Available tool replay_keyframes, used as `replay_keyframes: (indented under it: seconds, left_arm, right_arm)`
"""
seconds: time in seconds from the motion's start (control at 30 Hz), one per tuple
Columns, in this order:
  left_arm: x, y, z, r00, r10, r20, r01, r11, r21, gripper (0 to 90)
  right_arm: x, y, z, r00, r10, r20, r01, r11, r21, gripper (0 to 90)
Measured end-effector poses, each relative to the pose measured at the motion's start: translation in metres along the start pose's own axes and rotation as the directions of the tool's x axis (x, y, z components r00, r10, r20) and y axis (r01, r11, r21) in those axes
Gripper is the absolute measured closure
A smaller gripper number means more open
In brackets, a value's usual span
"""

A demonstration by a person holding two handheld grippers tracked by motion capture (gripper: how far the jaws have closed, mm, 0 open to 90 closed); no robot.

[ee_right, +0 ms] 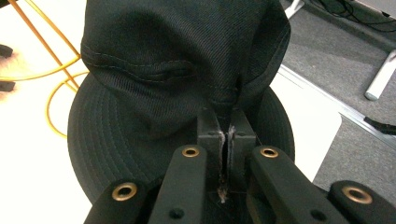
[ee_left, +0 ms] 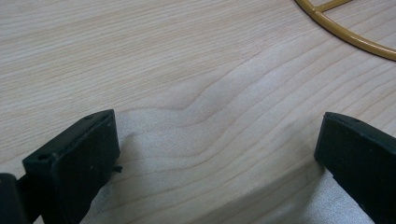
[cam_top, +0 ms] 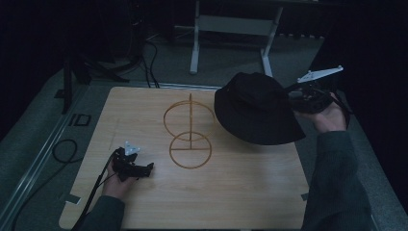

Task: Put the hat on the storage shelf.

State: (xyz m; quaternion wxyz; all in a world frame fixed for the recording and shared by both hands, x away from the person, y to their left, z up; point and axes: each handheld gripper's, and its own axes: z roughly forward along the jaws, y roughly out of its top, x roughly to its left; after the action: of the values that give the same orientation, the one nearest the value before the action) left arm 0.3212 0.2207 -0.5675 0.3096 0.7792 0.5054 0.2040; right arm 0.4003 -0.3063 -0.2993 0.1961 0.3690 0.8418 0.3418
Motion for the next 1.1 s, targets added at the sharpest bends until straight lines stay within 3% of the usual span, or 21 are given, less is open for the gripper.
replay_keyframes:
  seconds: [0.53,1.1]
  left_arm:
    - [0.000,0.000,0.000,1.0000,0.000,0.000,0.000,1.0000,0.000,0.3]
    - [0.000,0.000,0.000,1.0000,0.004,0.000,-0.004,1.0000,0.002,0.3]
  right_arm:
    - [-0.011,0.003,-0.010,0.9999,-0.006,-0.011,0.006,1.000,-0.024,87.7]
    - [-0.009,0.011,-0.025,0.9992,-0.028,-0.029,0.026,0.997,-0.071,87.7]
